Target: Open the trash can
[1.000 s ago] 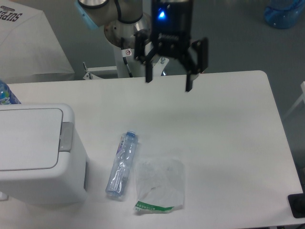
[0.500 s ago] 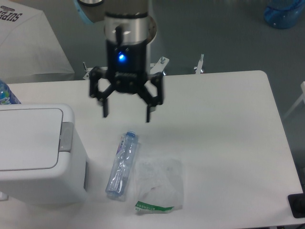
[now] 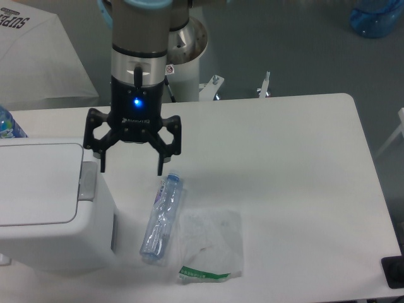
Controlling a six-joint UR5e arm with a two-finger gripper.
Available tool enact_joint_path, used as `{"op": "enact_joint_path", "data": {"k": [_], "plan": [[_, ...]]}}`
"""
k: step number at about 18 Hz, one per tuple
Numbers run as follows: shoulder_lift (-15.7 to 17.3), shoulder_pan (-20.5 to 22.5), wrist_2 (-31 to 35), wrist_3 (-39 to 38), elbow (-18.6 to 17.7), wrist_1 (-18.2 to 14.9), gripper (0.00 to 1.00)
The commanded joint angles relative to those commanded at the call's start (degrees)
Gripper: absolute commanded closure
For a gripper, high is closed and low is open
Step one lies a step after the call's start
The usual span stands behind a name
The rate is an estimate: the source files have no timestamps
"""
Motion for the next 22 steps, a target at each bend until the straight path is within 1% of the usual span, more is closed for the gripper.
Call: {"op": "enact_joint_path", "data": {"k": [4, 11, 22], "plan": [[0.0, -0.09, 0.0, -0.09, -0.62, 0.0, 0.0], [-0.35, -0.35, 0.0, 0.0, -0.54, 0.0, 0.0], [-2.02, -1.32, 0.09, -0.09, -0.45, 0.09, 0.0]]}}
